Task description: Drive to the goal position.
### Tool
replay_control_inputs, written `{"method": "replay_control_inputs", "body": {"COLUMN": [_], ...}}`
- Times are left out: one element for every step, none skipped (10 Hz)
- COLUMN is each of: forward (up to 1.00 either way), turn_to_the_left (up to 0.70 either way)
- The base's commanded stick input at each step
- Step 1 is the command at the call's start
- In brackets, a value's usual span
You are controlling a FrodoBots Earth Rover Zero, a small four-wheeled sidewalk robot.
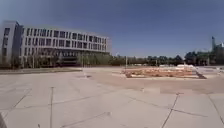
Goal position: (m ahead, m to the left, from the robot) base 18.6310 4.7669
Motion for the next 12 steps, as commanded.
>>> {"method": "replay_control_inputs", "body": {"forward": [0.70,0.70,0.70,0.70,0.70,0.70,0.70,0.70,0.70,0.70,0.70,0.70], "turn_to_the_left": [0.00,0.00,0.00,0.00,0.00,0.00,0.00,0.00,0.00,0.00,0.00,0.00]}}
